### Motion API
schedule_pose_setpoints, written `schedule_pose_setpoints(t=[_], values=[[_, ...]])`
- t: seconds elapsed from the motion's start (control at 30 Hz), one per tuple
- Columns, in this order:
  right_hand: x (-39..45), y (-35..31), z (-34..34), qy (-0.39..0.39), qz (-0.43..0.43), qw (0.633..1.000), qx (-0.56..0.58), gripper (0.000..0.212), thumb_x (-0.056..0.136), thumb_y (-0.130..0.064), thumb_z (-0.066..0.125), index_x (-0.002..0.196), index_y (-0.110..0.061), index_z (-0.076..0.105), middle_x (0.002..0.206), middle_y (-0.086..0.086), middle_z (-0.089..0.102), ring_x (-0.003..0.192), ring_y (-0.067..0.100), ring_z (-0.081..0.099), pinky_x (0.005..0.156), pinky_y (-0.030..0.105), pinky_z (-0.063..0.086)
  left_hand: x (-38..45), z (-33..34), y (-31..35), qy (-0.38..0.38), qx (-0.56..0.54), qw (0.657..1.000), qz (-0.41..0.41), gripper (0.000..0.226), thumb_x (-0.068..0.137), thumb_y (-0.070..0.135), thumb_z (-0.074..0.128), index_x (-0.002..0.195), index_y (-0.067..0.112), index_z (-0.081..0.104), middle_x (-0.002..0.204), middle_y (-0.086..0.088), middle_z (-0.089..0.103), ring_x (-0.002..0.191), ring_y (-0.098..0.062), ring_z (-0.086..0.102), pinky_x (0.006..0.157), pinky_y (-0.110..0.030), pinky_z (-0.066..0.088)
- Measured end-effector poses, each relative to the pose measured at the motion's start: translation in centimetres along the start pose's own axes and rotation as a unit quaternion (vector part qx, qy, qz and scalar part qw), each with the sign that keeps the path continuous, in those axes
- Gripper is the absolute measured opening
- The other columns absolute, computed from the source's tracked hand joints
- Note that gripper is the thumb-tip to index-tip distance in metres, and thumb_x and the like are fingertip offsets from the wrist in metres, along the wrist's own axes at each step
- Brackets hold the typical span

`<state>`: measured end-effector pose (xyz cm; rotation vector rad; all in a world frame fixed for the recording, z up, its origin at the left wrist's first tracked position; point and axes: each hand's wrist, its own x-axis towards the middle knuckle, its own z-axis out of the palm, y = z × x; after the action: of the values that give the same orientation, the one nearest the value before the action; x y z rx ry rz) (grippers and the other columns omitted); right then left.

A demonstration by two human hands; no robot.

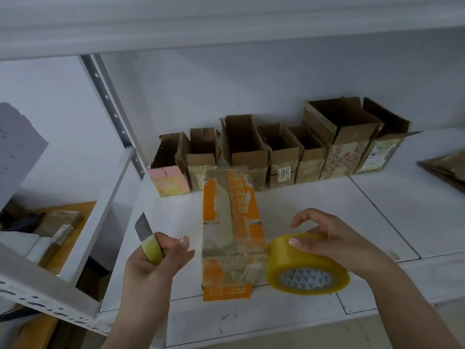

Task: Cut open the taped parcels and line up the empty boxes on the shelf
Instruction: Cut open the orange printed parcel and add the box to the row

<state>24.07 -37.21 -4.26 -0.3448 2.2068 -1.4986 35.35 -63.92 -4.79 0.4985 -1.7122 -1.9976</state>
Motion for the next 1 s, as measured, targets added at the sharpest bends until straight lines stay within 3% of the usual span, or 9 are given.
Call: schedule_pose_setpoints(t=[0.2,0.47,0.6,0.7,0.83,0.9,1.0], values=[[-0.1,0.1,0.3,0.001,-0.001,1.000,0.010,0.052,0.045,-0.062,0.078,0.090,-0.041,0.064,0.087,0.010,0.073,0.077,0.025,0.072,0.064,0.031,0.057,0.6,-0.3,-0.8,0.012,0.007,1.000,-0.006,0.041,0.087,0.009,0.065,0.048,0.019,0.058,0.056,-0.002,0.049,0.067,-0.015,0.061,0.072,-0.030,0.060],[0.0,0.5,0.5,0.013,0.008,1.000,0.013,0.056,0.045,-0.061,0.079,0.095,-0.039,0.064,0.090,0.011,0.072,0.077,0.025,0.072,0.065,0.032,0.058,1.4,-0.9,-2.6,0.001,0.016,0.999,-0.028,0.039,0.087,0.010,0.065,0.049,0.019,0.057,0.058,-0.004,0.049,0.071,-0.017,0.063,0.075,-0.029,0.058],[0.0,0.7,0.8,0.017,0.018,1.000,0.017,0.055,0.045,-0.061,0.079,0.093,-0.039,0.064,0.089,0.012,0.072,0.076,0.026,0.072,0.064,0.032,0.057,0.7,-0.3,-4.4,-0.003,0.003,0.996,-0.085,0.031,0.087,0.010,0.064,0.058,0.011,0.055,0.057,-0.002,0.052,0.062,-0.015,0.061,0.070,-0.025,0.057],[0.0,0.9,0.8,0.020,0.027,0.999,0.003,0.055,0.050,-0.058,0.080,0.097,-0.036,0.064,0.090,0.012,0.072,0.077,0.026,0.072,0.065,0.033,0.058,0.2,0.3,-5.1,-0.027,0.027,0.993,-0.108,0.033,0.089,0.015,0.063,0.058,0.012,0.054,0.056,-0.001,0.053,0.058,-0.012,0.056,0.071,-0.030,0.050],[-0.3,1.1,0.9,0.025,0.034,0.999,-0.005,0.052,0.056,-0.049,0.080,0.101,-0.030,0.063,0.089,0.015,0.071,0.076,0.026,0.072,0.065,0.033,0.059,-0.4,1.0,-4.9,-0.031,0.058,0.992,-0.104,0.034,0.091,0.016,0.061,0.059,0.007,0.051,0.051,0.004,0.056,0.049,-0.003,0.056,0.056,-0.020,0.048],[-0.4,1.1,1.0,0.029,0.036,0.999,-0.003,0.057,0.050,-0.055,0.081,0.099,-0.031,0.064,0.088,0.014,0.071,0.075,0.025,0.071,0.062,0.031,0.057,-0.6,1.3,-4.8,-0.029,0.058,0.992,-0.106,0.035,0.092,0.015,0.059,0.060,0.005,0.051,0.046,0.004,0.054,0.043,-0.001,0.053,0.047,-0.014,0.045],[-0.5,1.2,1.0,0.035,0.032,0.999,0.005,0.058,0.045,-0.059,0.078,0.095,-0.034,0.064,0.086,0.014,0.071,0.073,0.025,0.071,0.061,0.029,0.056,-0.7,1.2,-4.8,-0.038,0.052,0.989,-0.133,0.034,0.092,0.025,0.061,0.068,0.004,0.051,0.041,0.007,0.049,0.038,-0.002,0.048,0.044,-0.016,0.045]])
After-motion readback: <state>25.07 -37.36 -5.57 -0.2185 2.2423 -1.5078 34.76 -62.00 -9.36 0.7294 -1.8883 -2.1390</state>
